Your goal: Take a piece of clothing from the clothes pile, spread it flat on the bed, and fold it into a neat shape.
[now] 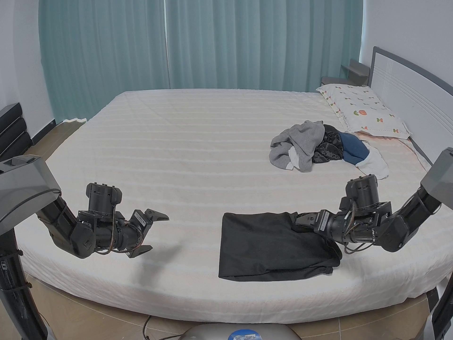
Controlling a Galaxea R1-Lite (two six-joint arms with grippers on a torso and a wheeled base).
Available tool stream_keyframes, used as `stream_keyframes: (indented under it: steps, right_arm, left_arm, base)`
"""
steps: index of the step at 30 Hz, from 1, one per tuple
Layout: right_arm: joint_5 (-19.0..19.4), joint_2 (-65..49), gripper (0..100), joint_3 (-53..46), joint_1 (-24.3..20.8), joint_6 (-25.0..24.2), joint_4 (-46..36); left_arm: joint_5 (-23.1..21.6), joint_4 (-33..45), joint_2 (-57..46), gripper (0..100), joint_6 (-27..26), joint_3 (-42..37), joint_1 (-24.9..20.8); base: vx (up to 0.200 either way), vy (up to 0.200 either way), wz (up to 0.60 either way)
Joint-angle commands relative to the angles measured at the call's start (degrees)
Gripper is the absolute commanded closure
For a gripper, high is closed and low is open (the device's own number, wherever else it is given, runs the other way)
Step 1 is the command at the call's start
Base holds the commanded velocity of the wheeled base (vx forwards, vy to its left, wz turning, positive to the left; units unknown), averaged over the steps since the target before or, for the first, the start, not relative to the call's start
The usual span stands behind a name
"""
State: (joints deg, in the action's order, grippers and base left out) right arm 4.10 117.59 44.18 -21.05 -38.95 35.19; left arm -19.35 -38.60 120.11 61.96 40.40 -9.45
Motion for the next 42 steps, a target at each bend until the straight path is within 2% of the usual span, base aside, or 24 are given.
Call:
stream_keyframes:
  steps: [1,6,12,17,25,31,36,42]
  right_arm:
    - [0.39,6.07,0,4.86,-3.38,-1.92,-0.30]
    - [0.39,11.52,0,10.75,-5.14,-2.27,-3.73]
    - [-0.23,14.42,0,13.92,-5.31,-2.54,-3.91]
    - [-3.39,17.32,0,19.45,-0.66,-2.54,-3.82]
    - [-3.74,15.04,0,18.58,4.97,-2.18,-3.64]
    - [-4.18,14.95,0,16.82,7.52,-1.92,-3.38]
    - [-6.73,14.95,0,15.50,9.72,0.19,-2.85]
    - [-5.06,11.08,0,12.33,10.77,-2.27,0.93]
  left_arm:
    - [0.01,-0.08,0.12,0,-0.09,-0.06,-0.04]
    - [0.01,-0.08,0.12,0,-0.09,-0.15,-0.04]
    - [0.01,-0.08,0.12,0,-0.09,-0.06,-0.04]
    - [0.10,-0.08,0.21,0,-0.09,0.03,-0.04]
    - [0.10,-0.08,0.30,0,-0.09,0.03,-0.04]
    - [0.10,-0.08,0.30,0,-0.09,0.12,-0.04]
    - [0.01,0.10,0.30,0,0.17,0.47,0.04]
    - [0.01,0.45,0.38,0,0.17,0.73,-0.22]
  base:
    - [0.000,0.000,0.00]
    - [0.000,0.000,0.00]
    - [0.000,0.000,0.00]
    - [0.000,0.000,0.00]
    - [0.000,0.000,0.00]
    - [0.000,0.000,0.00]
    - [0.000,0.000,0.00]
    - [0.000,0.000,0.00]
